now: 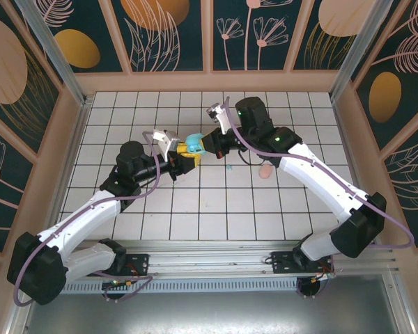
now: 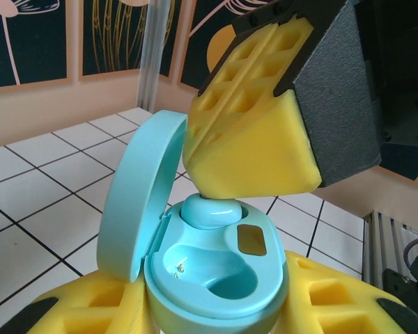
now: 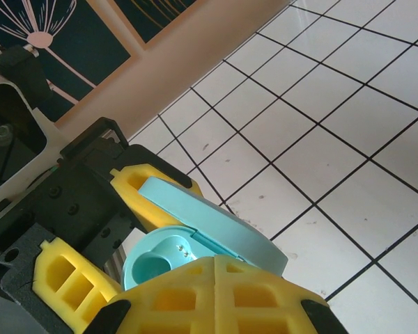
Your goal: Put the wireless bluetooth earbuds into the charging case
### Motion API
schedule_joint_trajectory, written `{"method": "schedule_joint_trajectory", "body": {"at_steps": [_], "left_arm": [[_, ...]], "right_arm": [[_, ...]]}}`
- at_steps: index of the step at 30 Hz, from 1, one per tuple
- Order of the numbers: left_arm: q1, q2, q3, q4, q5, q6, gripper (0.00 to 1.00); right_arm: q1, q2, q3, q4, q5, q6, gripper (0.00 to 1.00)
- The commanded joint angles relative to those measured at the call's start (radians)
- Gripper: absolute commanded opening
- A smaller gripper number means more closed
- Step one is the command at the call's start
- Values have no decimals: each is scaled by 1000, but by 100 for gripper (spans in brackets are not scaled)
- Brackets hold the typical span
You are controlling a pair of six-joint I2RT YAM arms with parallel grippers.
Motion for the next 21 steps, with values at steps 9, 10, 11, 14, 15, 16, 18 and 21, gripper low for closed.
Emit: {"method": "schedule_joint_trajectory", "body": {"at_steps": [9, 10, 11, 14, 15, 16, 18, 21], "left_arm": [[-7, -13, 12, 49, 20, 5, 0], [-8, -13, 13, 51, 19, 3, 0], [-8, -13, 13, 52, 19, 5, 0], [-8, -11, 13, 52, 19, 4, 0], [-8, -10, 13, 52, 19, 3, 0], [-8, -9, 13, 52, 17, 5, 0], [-7, -10, 13, 53, 16, 6, 0], [-8, -10, 15, 52, 14, 6, 0]], "right_arm": [[-4, -35, 57, -17, 2, -17, 0], [-4, -35, 58, -18, 2, -19, 0], [-3, -34, 61, -20, 1, -20, 0], [-4, -32, 67, -25, -7, -21, 0], [-4, -33, 66, -25, -8, -21, 0], [-3, -37, 66, -27, -10, -21, 0], [-2, -44, 59, -27, -7, -16, 0], [-2, -59, 43, -22, -1, -11, 0]]}}
